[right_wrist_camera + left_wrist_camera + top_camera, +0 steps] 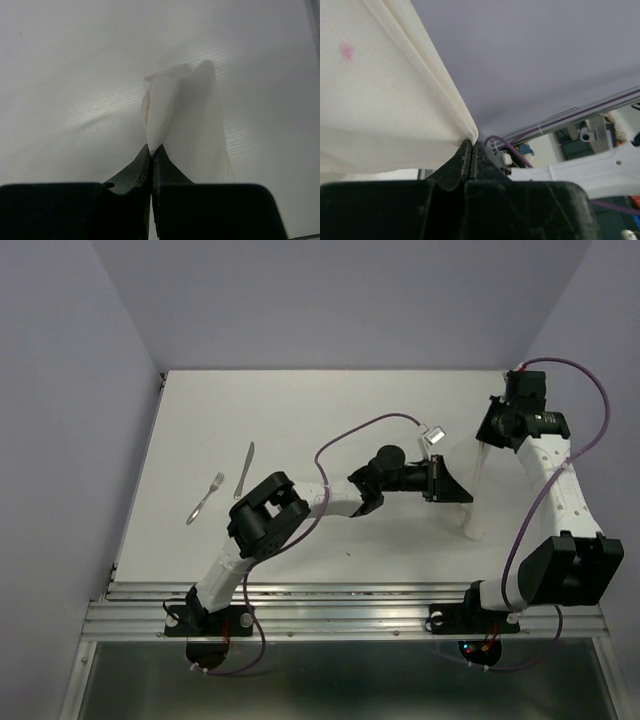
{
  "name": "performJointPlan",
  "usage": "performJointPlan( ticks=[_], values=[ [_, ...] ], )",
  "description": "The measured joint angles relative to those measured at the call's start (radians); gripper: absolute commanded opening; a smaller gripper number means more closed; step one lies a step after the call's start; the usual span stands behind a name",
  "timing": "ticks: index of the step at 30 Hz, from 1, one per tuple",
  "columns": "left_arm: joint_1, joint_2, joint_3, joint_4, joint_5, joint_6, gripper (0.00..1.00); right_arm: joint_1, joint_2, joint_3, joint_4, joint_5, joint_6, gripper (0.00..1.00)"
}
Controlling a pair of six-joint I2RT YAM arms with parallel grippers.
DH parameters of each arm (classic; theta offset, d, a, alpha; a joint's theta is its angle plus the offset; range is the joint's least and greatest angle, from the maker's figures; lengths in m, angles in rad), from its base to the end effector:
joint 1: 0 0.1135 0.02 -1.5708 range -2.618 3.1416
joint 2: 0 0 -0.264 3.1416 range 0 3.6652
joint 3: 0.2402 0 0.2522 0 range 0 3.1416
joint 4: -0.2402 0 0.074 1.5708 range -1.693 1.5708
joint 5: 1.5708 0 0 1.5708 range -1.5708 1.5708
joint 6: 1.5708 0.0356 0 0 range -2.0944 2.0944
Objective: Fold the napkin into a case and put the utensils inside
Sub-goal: Turn over the upper triangle folded napkin at the center of the board.
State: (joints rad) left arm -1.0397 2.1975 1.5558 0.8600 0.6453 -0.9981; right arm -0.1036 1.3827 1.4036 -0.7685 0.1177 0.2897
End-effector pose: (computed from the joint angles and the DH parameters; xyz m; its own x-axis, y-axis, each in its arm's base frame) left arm 0.2383 -0.4480 0.2510 -0.7695 -0.0158 -0.6385 0.6266 -0.2120 -0.7499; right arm 0.2925 -0.0346 0.3636 -0.5942 0.3470 -0.7256 0.3737 0.9180 0.1330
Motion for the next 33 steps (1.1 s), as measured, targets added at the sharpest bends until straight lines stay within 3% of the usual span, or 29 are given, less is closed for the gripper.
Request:
performJointPlan(
  ticks=[4,9,14,24,33],
  values=[
    [0.021,-0.027,-0.241,0.250,-0.008,-0.130,0.00,0.130,0.061,-0.055,0.005,-0.029,-0.001,0.01],
    [0.054,-0.114,-0.503,0.350,-0.045,-0.164,0.00,0.244,0.123,-0.112,0.057,-0.083,0.024,0.01],
    [0.080,-0.192,-0.599,0.388,-0.076,-0.159,0.00,0.274,0.151,-0.118,0.111,-0.129,0.064,0.01],
    [0.082,-0.207,-0.400,0.101,-0.078,-0.001,0.00,0.255,0.139,-0.120,0.193,-0.071,0.106,0.01],
    [0.018,-0.117,0.001,-0.266,-0.095,0.176,0.00,-0.015,-0.037,-0.115,0.162,-0.027,0.095,0.01]
  ],
)
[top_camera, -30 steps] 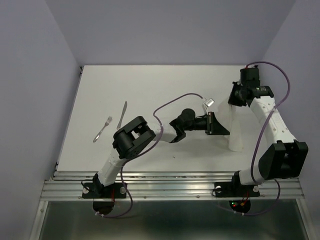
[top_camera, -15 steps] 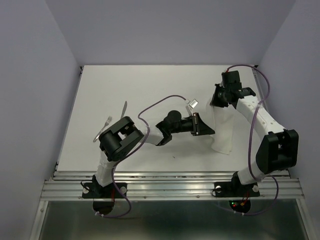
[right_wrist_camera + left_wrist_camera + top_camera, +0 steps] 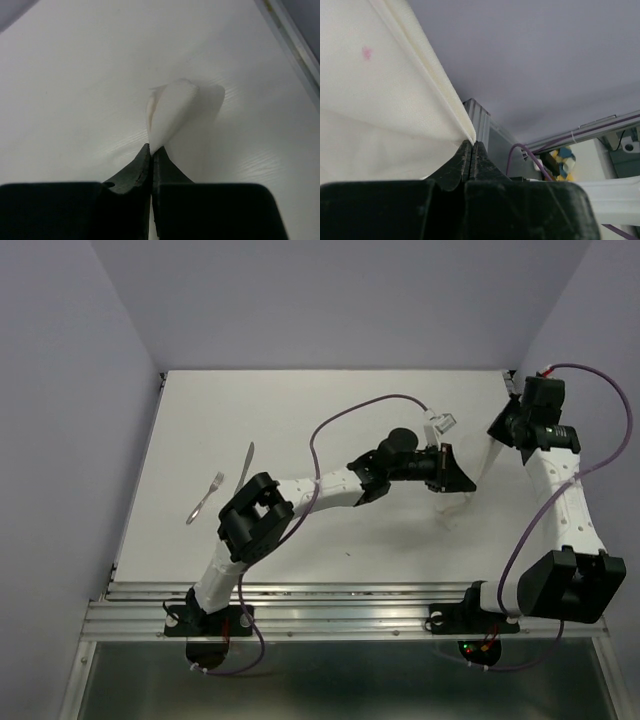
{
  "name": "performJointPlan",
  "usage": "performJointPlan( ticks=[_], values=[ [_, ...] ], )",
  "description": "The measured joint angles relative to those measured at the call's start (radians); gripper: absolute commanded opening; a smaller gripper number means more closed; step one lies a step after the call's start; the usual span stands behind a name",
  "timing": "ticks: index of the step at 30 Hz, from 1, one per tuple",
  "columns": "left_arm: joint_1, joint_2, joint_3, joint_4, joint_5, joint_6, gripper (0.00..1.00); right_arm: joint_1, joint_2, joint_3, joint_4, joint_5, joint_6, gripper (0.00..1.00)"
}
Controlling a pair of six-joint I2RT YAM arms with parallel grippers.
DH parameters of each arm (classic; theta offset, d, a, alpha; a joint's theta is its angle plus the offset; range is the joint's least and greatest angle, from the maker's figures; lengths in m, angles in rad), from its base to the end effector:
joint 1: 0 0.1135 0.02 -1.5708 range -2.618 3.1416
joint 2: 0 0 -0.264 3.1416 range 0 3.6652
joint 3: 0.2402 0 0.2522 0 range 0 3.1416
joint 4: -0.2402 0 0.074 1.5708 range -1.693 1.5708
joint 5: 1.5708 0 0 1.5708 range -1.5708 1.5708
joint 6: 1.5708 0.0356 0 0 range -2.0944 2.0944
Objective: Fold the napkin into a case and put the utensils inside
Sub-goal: Turn over the upper triangle folded napkin at the center of the board.
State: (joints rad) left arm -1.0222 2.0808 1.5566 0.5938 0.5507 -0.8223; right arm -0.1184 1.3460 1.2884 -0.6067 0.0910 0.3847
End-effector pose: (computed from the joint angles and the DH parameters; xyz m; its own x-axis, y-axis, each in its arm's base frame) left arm 0.2423 -0.4321 0.2805 -0.7075 -0.0396 -0.7056 0.7067 -0.0442 -0.7062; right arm 0.2929 -0.0381 0.3492 -0.4966 0.4354 -0.7508 0.4046 0.8814 0.2435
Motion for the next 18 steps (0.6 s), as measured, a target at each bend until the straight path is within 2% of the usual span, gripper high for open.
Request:
performJointPlan(
  ticks=[5,8,12,14,15,18],
  values=[
    [-0.061,0.068,0.213,-0.127,0.019,0.054,0.00,-0.046,-0.082,0.072,-0.086,0.057,-0.026,0.01],
    [-0.078,0.058,0.222,-0.082,0.026,0.048,0.00,-0.044,-0.092,0.158,-0.172,0.075,-0.058,0.01],
    [-0.075,0.015,0.100,0.099,0.020,-0.040,0.00,-0.044,-0.092,0.235,-0.248,0.075,-0.093,0.01],
    [-0.071,0.002,-0.006,0.283,0.009,-0.174,0.00,-0.043,-0.087,0.237,-0.278,0.038,-0.095,0.01],
    [-0.070,0.002,-0.046,0.358,0.007,-0.190,0.00,-0.041,-0.080,0.237,-0.289,0.019,-0.096,0.01],
    [-0.062,0.009,-0.172,0.523,-0.019,-0.354,0.00,0.028,-0.035,0.236,-0.320,-0.005,-0.098,0.01]
  ],
)
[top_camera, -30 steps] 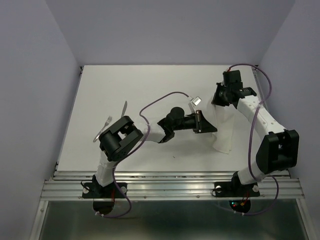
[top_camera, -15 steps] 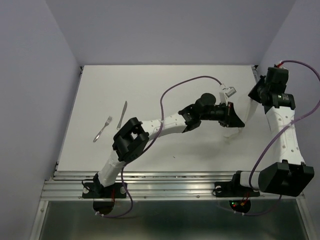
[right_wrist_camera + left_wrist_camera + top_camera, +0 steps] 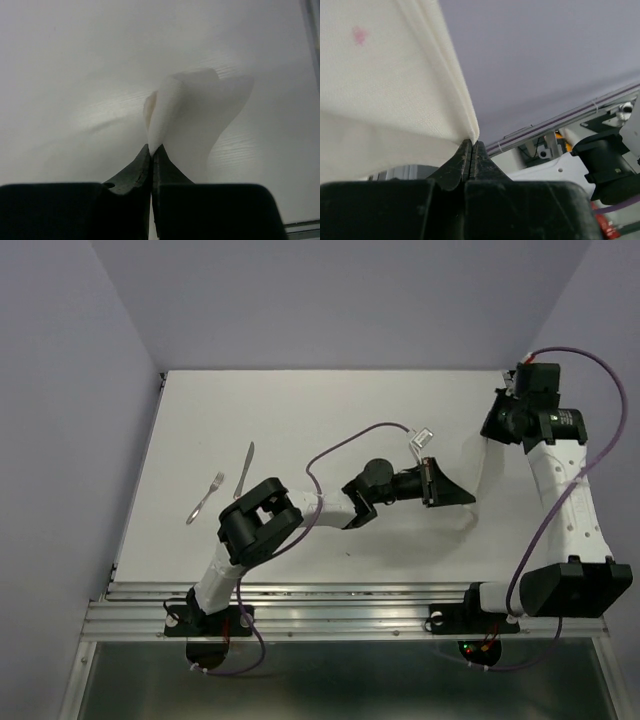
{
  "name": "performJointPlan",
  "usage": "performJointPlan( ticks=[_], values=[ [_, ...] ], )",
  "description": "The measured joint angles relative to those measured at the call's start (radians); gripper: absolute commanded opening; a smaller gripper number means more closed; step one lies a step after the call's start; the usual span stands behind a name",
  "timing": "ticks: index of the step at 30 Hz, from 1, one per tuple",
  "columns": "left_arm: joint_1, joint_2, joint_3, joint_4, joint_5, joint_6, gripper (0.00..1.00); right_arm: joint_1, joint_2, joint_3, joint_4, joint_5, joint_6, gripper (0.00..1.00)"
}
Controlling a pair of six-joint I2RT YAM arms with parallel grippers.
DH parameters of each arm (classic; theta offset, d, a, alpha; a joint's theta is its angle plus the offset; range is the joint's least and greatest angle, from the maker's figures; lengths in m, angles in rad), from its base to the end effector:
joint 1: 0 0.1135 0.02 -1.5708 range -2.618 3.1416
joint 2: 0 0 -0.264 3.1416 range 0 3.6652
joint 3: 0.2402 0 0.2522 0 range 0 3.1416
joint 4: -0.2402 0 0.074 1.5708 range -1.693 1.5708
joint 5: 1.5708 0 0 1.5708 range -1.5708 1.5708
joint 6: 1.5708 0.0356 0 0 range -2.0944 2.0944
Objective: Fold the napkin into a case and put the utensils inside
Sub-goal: Turn over the upper triangle folded napkin at the center of the board.
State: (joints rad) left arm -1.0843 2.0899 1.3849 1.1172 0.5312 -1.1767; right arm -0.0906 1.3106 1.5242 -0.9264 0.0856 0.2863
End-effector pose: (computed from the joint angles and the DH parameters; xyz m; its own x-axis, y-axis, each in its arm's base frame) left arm 0.2049 -0.4260 0.2716 -0.8322 -0.1293 -0.5392 0.5489 -0.3298 -0.7681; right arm 0.2602 -0.0267 0.4076 -0.5811 0.3353 -0.7415 0.3322 0.9295 0.1600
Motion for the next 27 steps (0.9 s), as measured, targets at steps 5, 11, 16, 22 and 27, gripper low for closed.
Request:
performJointPlan(
  ticks=[5,11,16,22,27],
  values=[
    [0.040,0.009,-0.256,0.129,-0.037,-0.175,0.00,0.202,0.131,-0.076,0.056,0.006,0.004,0.01],
    [0.087,-0.061,-0.523,0.150,-0.075,-0.162,0.00,0.338,0.312,-0.175,0.168,-0.024,0.047,0.01],
    [0.140,-0.121,-0.642,0.182,-0.089,-0.160,0.00,0.417,0.389,-0.157,0.254,-0.053,0.073,0.01],
    [0.179,-0.141,-0.692,0.175,-0.095,-0.137,0.00,0.457,0.460,-0.146,0.338,-0.100,0.116,0.01],
    [0.201,-0.248,-0.669,0.109,-0.093,-0.001,0.00,0.457,0.452,-0.133,0.363,-0.100,0.146,0.01]
  ],
)
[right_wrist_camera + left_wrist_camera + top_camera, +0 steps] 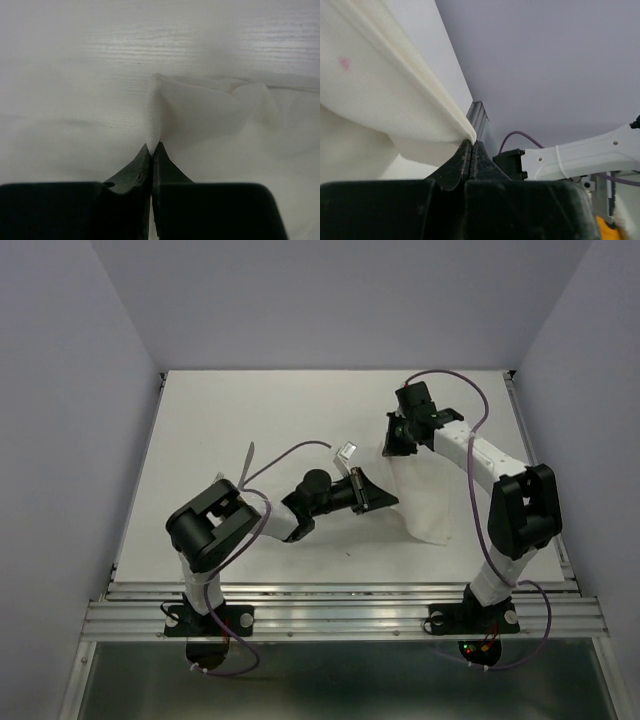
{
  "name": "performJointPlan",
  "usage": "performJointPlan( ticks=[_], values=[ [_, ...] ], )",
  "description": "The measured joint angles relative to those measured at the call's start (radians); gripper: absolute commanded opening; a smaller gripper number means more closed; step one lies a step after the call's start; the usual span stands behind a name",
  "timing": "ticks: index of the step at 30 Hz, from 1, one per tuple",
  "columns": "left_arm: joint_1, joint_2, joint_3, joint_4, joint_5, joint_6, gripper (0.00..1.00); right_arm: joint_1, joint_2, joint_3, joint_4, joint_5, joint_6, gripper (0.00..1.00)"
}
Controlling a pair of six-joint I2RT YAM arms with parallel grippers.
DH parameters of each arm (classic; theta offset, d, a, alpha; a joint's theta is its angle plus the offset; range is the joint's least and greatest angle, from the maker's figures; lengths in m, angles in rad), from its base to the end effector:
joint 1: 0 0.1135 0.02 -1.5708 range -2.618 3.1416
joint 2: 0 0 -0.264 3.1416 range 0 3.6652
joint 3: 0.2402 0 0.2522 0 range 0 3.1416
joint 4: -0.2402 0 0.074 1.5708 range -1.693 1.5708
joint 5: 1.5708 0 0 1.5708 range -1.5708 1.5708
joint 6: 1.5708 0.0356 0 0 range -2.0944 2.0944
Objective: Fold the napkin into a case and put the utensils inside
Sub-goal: Turn over the upper triangle folded napkin at the center of the board.
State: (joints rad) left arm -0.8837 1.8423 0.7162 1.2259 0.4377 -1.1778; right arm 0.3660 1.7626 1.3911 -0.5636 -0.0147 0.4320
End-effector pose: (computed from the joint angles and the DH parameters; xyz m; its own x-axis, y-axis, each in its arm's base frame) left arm 0.2142 -0.2848 0.1831 -0.8697 -0.2590 -0.4201 0.4290 0.0240 -0.9030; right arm 0.3597 0.1384 0.2515 -0.8356 0.1281 -0.5342 -0.0178 0.9656 0.2593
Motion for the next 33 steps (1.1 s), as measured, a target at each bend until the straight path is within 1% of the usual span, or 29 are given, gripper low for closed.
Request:
performJointPlan(
  ticks=[5,10,14,19,23,25,29,31,33],
  values=[
    [0.019,-0.142,0.124,-0.259,-0.028,0.201,0.00,-0.005,-0.040,0.061,0.024,0.001,0.008,0.01],
    [0.030,-0.164,0.265,-0.478,-0.028,0.357,0.00,-0.042,-0.101,0.070,0.101,0.019,0.026,0.01],
    [0.030,-0.159,0.361,-0.642,-0.023,0.439,0.00,-0.134,-0.192,0.021,0.130,0.026,0.048,0.01],
    [0.007,-0.099,0.576,-0.816,-0.011,0.525,0.00,-0.272,-0.318,-0.055,0.151,0.025,0.063,0.01],
    [-0.055,0.004,0.754,-0.890,0.006,0.555,0.00,-0.386,-0.428,-0.112,0.138,0.031,0.057,0.01],
    [-0.103,0.074,0.850,-0.916,0.016,0.560,0.00,-0.432,-0.474,-0.115,0.102,0.053,0.042,0.01],
    [-0.186,0.212,1.041,-0.932,0.050,0.553,0.00,-0.470,-0.542,-0.100,0.026,0.139,-0.010,0.01],
    [-0.214,0.249,1.085,-0.909,0.071,0.532,0.00,-0.475,-0.555,-0.068,-0.046,0.175,-0.047,0.01],
    [-0.226,0.257,1.085,-0.859,0.098,0.494,0.00,-0.476,-0.545,-0.006,-0.143,0.188,-0.089,0.01]
  ],
)
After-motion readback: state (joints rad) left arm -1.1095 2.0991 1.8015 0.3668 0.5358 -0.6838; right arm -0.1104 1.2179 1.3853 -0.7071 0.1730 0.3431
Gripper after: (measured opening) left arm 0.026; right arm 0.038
